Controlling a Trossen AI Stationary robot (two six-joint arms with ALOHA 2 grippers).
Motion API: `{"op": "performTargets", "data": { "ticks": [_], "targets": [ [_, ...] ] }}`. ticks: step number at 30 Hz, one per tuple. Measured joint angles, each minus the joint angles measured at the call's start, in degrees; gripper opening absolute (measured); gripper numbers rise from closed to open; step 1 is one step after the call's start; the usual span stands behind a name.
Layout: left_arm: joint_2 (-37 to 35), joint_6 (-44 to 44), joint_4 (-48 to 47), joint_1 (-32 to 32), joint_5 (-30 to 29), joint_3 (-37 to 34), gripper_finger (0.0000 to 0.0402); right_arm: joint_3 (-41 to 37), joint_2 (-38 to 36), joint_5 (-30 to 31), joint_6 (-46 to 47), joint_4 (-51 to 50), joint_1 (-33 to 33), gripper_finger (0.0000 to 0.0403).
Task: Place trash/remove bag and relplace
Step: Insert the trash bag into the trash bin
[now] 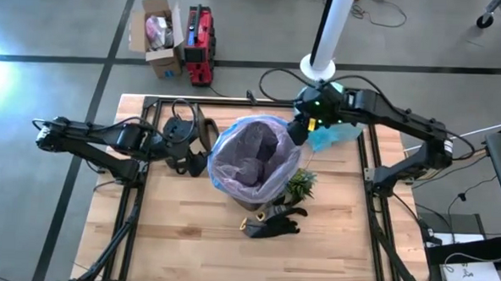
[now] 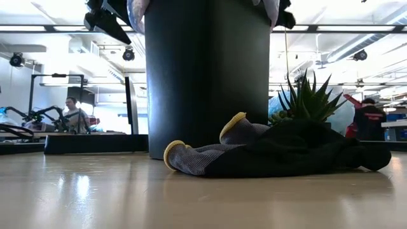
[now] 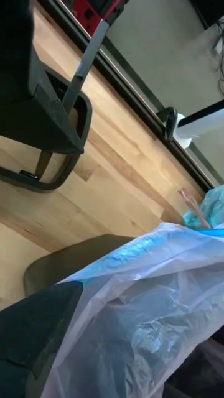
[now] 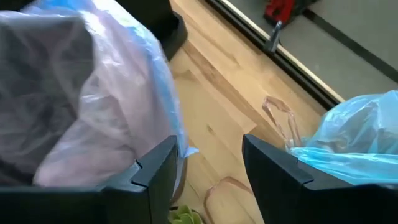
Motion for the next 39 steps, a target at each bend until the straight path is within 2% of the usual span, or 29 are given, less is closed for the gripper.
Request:
{"op": "performTargets", "data": {
  "ticks": [5, 16, 22, 26, 32, 39],
  "targets": [
    [0.00, 0.07, 0.26, 0.02, -0.02, -0.12, 0.0333, 0.00, 2.75, -2.83, -1.11, -0.03, -2.49, 0.0163],
    [-0.19, 0.14, 1.04, 0.02, -0.04, -0.12, 0.0333, 0.00, 7.52, -2.17, -4.40, -4.80, -5.88, 0.0158],
    [-1.66, 3.95, 1.43, 0.64, -1.68, 1.83, 0.0333, -0.02, 5.65, -1.99, -6.19, -5.62, -5.43, 0.0158],
    [-2.67, 7.74, 2.04, 4.14, -3.03, 3.51, 0.0333, -0.02, 2.16, -2.23, -7.08, -5.81, -5.14, 0.0165],
    [-2.34, 11.21, 6.24, 10.42, 5.15, 2.23, 0.0333, -0.08, -0.64, -2.52, -7.16, -6.04, -3.62, 0.0164],
    [-1.07, 11.50, 7.03, 10.95, 10.26, 1.15, 0.0333, -6.41, -1.02, -4.18, -5.02, -4.72, 2.20, 0.0156]
  ]
}}
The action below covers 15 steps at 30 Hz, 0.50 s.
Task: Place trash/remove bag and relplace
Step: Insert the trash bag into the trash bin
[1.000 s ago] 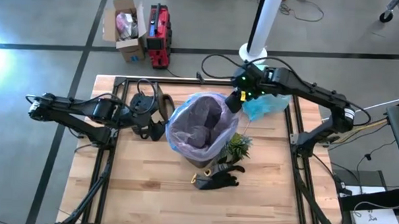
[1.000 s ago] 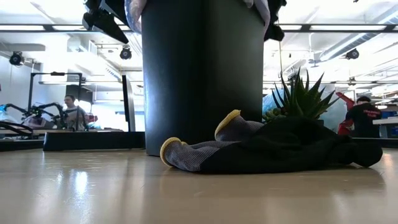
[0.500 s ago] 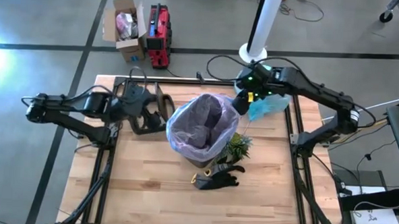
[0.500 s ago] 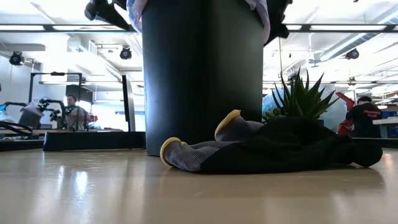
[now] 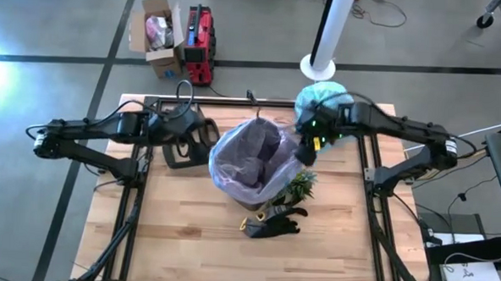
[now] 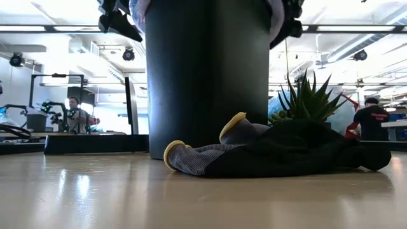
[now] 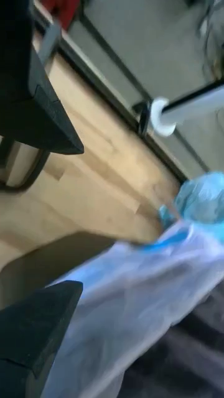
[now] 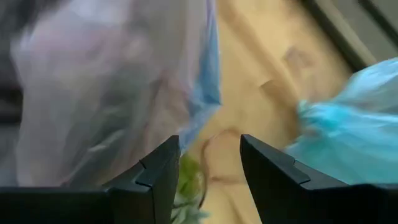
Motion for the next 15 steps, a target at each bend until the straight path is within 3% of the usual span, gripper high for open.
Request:
{"op": "performTargets", "data": {
  "ticks": [7, 15],
  "targets": [
    [-0.04, -1.16, -0.04, -1.84, 4.32, -0.06, 0.0333, -7.40, -3.23, 0.75, 2.87, -0.20, 4.52, 0.0168],
    [-0.04, -3.53, -0.05, -4.24, 4.72, -0.06, 0.0333, -6.70, -11.16, 5.18, 3.67, 2.71, 7.54, 0.0167]
  ]
}}
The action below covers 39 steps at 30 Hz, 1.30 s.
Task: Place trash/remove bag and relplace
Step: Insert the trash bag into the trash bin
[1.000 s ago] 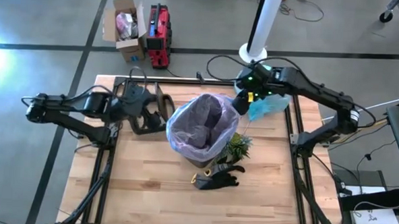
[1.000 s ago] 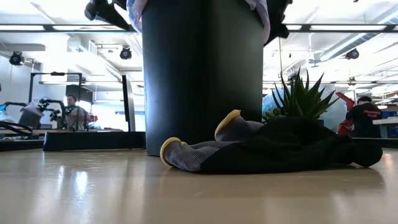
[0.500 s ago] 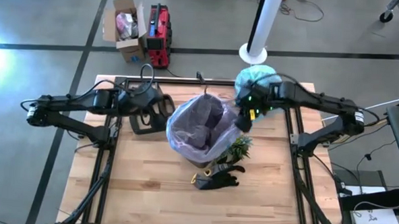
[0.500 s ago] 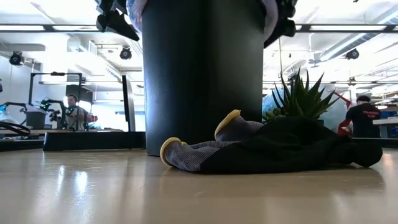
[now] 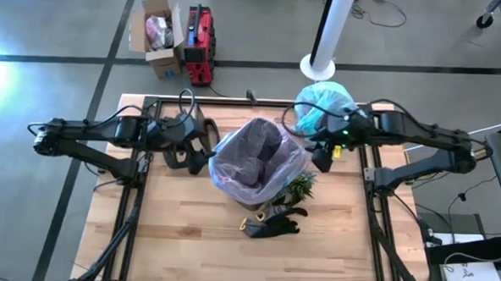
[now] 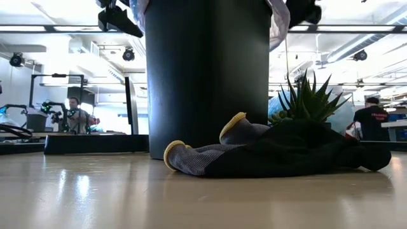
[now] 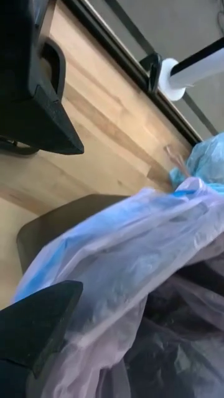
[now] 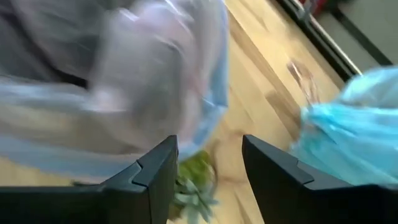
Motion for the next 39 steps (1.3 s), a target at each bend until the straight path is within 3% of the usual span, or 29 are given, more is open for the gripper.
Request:
{"op": "performTargets", "data": {
  "ticks": [10, 16, 20, 24, 27, 30, 35, 39],
  "targets": [
    [0.19, -3.24, -0.03, -4.91, -0.12, 0.00, 0.0333, -5.74, -2.11, -0.01, 0.82, 8.14, 9.37, 0.0165],
    [0.26, -6.05, -1.73, -8.12, -2.94, -0.02, 0.0333, -13.16, 0.99, 4.92, 6.62, 12.80, 11.05, 0.0174],
    [0.10, -8.52, -4.74, -9.61, -3.05, -0.02, 0.0333, -14.39, 1.24, 4.30, 6.48, 10.82, 11.81, 0.0174],
    [-0.71, -10.79, -6.29, -10.86, -3.12, -0.02, 0.0333, -7.51, 0.11, 4.61, 6.69, 1.01, 13.69, 0.0176],
    [-1.32, -11.17, -6.37, -11.25, -3.19, -0.02, 0.0333, 1.23, 0.12, 8.21, 6.96, -6.25, 15.89, 0.0175],
    [-1.33, -9.57, -6.66, -11.24, -3.23, -0.02, 0.0333, 9.66, 1.56, 12.78, 7.19, -4.33, 17.24, 0.0170],
    [0.26, -5.90, -5.35, -11.22, -4.69, -1.31, 0.0333, 20.87, 9.33, 13.88, 6.51, -1.75, 17.20, 0.0165],
    [1.53, -4.01, 4.26, -11.29, -3.63, -4.81, 0.0333, 28.17, 17.88, 12.43, 2.50, -2.12, 17.20, 0.0165]
  ]
}}
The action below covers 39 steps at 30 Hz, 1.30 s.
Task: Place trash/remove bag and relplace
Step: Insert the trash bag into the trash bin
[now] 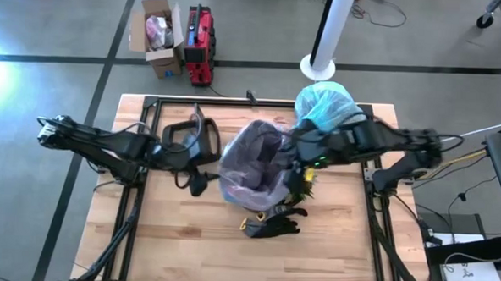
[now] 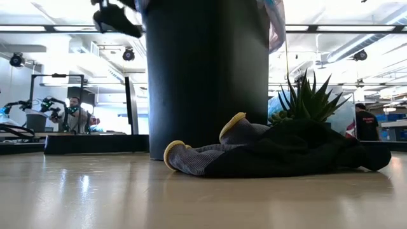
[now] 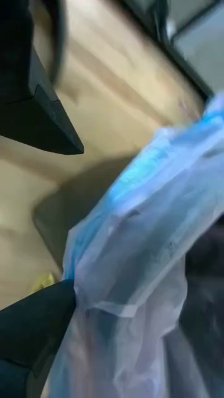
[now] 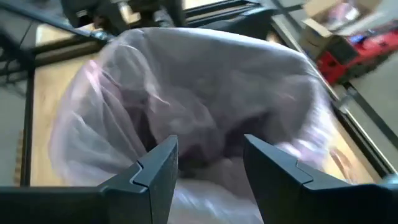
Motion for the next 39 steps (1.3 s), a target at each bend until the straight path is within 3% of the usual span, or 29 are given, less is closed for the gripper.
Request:
{"op": "performTargets", "data": {
  "ticks": [6, 12, 21, 27, 31, 35, 39],
  "targets": [
    [2.62, 0.05, 16.87, -2.85, 4.66, -4.72, 0.0333, 11.67, 11.46, -2.44, -2.86, -5.13, -0.78, 0.0176],
    [4.86, -0.40, 18.25, -8.05, 4.04, -4.74, 0.0333, 19.41, 18.74, -6.39, -0.50, -16.58, -3.49, 0.0177],
    [11.33, 2.75, 26.48, -9.21, 3.56, -4.74, 0.0333, 22.80, 27.42, -18.04, 6.12, -15.04, -7.22, 0.0175],
    [8.74, 2.51, 21.96, -9.44, 3.10, -4.74, 0.0333, 22.63, 29.89, -22.60, 6.90, -15.02, -8.10, 0.0164],
    [5.58, 1.82, 17.08, -10.05, -0.41, -4.74, 0.0333, 20.64, 30.13, -24.11, 6.96, -13.88, -9.02, 0.0151],
    [2.98, 1.52, 13.93, -10.52, -2.83, -4.74, 0.0333, 17.72, 30.13, -30.32, 7.44, -11.77, -9.90, 0.0138],
    [1.55, 1.28, 13.05, -10.91, -3.87, -5.53, 0.0333, 15.82, 30.11, -31.28, 7.00, -10.82, -10.48, 0.0127]
  ]
}}
